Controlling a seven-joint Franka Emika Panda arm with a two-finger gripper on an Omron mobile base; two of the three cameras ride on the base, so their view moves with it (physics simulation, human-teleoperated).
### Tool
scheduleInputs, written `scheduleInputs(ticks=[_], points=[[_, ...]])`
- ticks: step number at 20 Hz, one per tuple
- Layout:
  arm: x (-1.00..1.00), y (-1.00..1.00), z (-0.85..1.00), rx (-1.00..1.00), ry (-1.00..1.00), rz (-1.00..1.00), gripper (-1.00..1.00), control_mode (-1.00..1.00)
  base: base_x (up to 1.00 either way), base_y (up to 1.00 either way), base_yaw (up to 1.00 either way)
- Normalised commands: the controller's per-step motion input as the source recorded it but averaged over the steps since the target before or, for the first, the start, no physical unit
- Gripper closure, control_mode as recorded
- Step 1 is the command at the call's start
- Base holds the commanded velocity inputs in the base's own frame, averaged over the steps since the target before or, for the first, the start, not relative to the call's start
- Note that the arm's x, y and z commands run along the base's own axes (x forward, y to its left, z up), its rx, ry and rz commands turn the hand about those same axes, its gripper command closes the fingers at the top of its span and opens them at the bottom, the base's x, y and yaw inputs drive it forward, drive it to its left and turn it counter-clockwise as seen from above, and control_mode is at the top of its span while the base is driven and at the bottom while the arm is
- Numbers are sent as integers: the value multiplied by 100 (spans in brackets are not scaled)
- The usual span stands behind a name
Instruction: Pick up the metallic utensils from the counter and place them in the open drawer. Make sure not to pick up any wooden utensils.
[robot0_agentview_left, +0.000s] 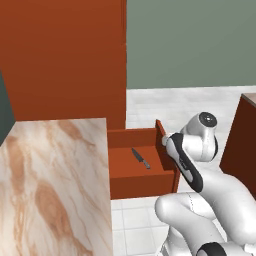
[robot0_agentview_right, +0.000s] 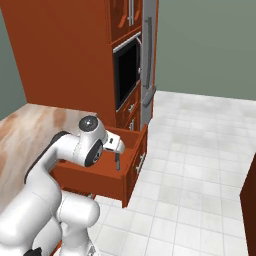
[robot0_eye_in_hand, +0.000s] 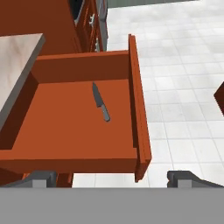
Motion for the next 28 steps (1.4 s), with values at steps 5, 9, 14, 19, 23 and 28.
scheduleInputs(ticks=[5,9,14,19,23,28], points=[[0,0,0,0,0,0,-100,100,-24,-17,0],[0,0,0,0,0,0,-100,100,-73,-40,0],[0,0,0,0,0,0,-100,100,-71,-74,-2],[0,0,0,0,0,0,-100,100,-24,-100,-1],[0,0,0,0,0,0,-100,100,8,-98,0],[0,0,0,0,0,0,-100,100,90,-52,0]])
